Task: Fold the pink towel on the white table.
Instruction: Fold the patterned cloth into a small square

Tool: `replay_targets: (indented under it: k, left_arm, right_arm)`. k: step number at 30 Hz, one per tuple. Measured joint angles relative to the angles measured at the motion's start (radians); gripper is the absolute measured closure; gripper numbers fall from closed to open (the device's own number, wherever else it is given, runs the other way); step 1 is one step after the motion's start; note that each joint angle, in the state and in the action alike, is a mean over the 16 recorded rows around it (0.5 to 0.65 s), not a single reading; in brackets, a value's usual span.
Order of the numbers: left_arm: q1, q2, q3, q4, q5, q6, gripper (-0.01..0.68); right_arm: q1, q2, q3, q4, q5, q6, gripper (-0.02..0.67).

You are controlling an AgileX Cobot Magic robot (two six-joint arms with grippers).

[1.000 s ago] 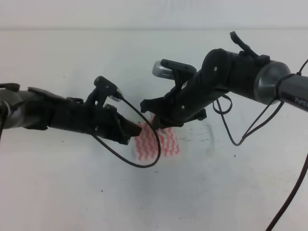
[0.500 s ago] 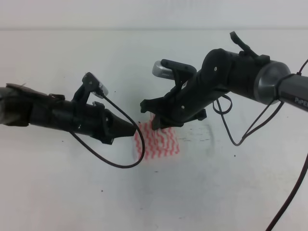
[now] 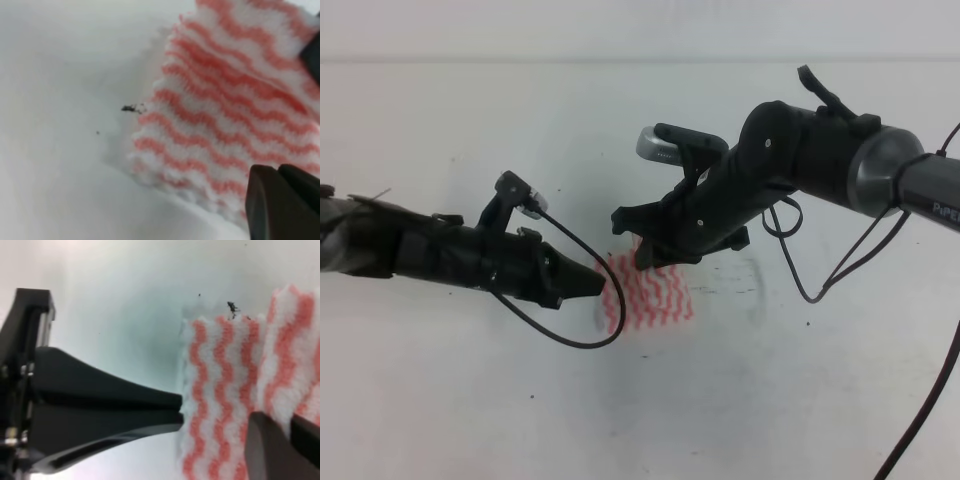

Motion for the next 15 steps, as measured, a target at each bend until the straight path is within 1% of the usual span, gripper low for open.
replay_targets:
  k: [15]
  left_arm:
    - [-0.026,0.024,-0.001,-0.05,-0.054,0.029,0.677]
  right_arm:
    - [0.0,0.001,0.0,0.0,0.002,0.0,0.661]
